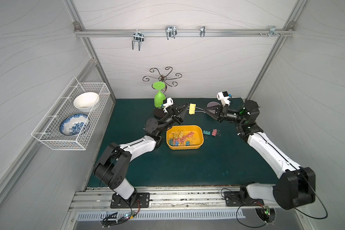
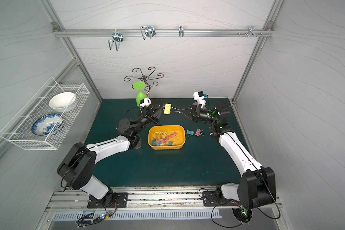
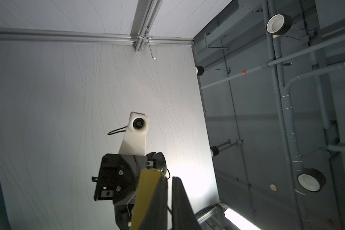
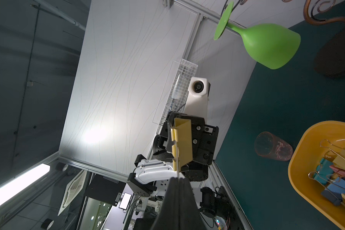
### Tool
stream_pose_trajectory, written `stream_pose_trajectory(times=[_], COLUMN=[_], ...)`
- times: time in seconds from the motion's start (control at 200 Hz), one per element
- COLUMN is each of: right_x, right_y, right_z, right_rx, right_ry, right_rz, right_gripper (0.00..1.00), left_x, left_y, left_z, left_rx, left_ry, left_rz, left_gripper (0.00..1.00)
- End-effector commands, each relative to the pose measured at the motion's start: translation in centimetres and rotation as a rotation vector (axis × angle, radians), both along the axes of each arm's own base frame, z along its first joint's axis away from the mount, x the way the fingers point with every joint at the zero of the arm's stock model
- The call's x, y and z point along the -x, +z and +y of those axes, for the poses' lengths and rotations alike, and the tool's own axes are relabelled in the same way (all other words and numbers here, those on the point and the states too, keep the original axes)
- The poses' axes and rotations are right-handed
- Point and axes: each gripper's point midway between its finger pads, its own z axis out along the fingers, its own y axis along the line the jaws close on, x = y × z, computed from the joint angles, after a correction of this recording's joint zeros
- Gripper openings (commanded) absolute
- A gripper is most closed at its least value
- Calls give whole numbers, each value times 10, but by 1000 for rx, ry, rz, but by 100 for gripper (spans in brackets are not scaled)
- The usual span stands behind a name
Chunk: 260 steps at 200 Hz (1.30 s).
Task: Take out the binder clips from the storage box
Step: Adjust the binder clip.
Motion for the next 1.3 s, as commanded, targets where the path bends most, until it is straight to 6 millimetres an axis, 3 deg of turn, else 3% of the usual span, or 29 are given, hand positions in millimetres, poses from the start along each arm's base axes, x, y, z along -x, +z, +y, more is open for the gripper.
stream_pose_trajectory(times=[0.0,0.125,0.24,0.465,0.72,0.855,1.046,1.296], right_x=[3,3,4,17,2,-1,-1,-4], right_y=[14,22,21,13,17,20,19,4], right_z=[-2,-6,-3,26,34,41,49,54], right_rx=[-36,-73,-70,-25,-50,-55,-47,47], right_ry=[-8,-13,-12,52,40,44,50,12], right_rz=[-36,-42,-36,-74,-75,-81,-84,-64], right_gripper=[0,0,0,0,0,0,0,0], left_x=[16,13,13,26,34,38,39,44], left_y=[17,13,22,53,70,76,68,64], left_z=[-5,-1,-5,-27,-25,-28,-36,-49], left_rx=[57,76,106,146,181,192,181,171], left_ry=[-45,-33,-60,-157,-165,-185,-200,-236], left_rz=[-44,-1,13,-33,-50,-51,-35,-28], left_gripper=[5,3,2,2,3,9,22,36])
